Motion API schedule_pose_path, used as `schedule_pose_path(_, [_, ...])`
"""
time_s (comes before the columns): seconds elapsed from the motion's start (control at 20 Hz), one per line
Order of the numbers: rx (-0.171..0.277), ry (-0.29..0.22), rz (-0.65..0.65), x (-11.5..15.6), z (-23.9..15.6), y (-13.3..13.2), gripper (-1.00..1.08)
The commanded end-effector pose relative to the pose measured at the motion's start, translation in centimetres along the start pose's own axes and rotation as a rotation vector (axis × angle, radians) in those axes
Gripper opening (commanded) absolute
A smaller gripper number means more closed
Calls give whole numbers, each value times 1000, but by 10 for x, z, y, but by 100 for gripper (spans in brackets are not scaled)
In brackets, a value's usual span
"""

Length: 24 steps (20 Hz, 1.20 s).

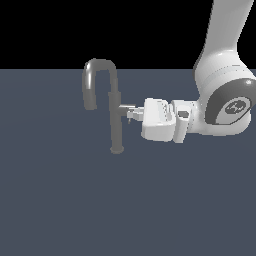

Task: Turn on the faucet by rotating a designated handle.

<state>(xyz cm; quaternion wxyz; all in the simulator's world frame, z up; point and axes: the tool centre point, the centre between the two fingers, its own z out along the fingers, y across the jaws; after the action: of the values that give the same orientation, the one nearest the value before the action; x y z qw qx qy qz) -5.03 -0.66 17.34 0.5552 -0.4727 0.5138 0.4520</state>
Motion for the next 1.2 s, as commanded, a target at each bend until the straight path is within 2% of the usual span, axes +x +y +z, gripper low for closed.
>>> schedule_pose_path(0.0, [10,13,18,18,0,-4,-100])
schedule_pose_path(0.4, [15,26,62,56,0,-10,-100])
schedule_pose_path(0.45, [15,26,62,56,0,-10,-100])
schedule_pose_path(0.5, [-16,-21,11,10,-5,-4,-100])
schedule_pose_path(1.15, [11,19,55,55,-1,-33,-100])
